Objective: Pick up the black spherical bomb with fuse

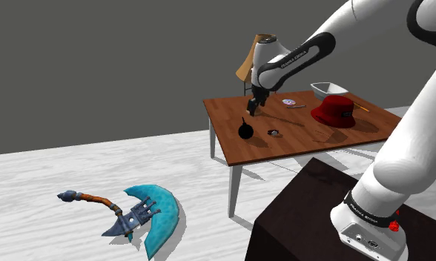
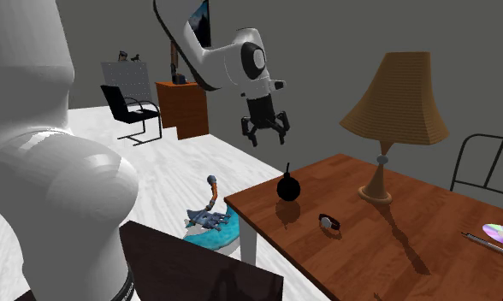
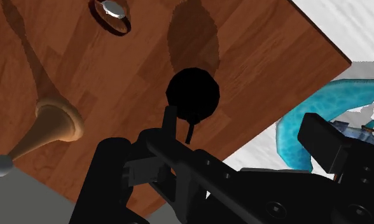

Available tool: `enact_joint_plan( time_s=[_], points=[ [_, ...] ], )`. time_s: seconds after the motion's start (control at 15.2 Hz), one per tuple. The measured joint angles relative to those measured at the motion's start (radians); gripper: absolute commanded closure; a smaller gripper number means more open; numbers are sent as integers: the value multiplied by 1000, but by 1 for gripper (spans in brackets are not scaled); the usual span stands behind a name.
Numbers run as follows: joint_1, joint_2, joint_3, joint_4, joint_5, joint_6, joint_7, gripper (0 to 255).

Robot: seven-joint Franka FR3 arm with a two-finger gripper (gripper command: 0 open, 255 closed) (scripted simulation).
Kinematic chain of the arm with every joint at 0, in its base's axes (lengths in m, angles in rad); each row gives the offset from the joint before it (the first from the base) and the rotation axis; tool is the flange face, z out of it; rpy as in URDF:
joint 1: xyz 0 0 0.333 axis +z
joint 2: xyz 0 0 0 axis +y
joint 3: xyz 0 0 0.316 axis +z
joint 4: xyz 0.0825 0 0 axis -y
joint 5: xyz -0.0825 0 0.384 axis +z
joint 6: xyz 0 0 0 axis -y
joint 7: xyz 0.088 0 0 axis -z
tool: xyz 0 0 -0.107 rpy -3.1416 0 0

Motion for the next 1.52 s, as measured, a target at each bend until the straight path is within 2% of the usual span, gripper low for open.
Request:
enact_joint_plan(
  time_s=[0.26, 0.79, 1.25, 1.32, 1.52],
  points=[
    [-12, 147, -12, 79, -17, 71, -2, 0],
    [-28, 447, -19, 326, -23, 128, -15, 0],
    [-26, 527, -28, 341, -36, 193, 4, 0],
    [-26, 531, -28, 343, -36, 196, 5, 255],
    [-25, 534, -28, 343, -37, 199, 6, 255]
  ],
)
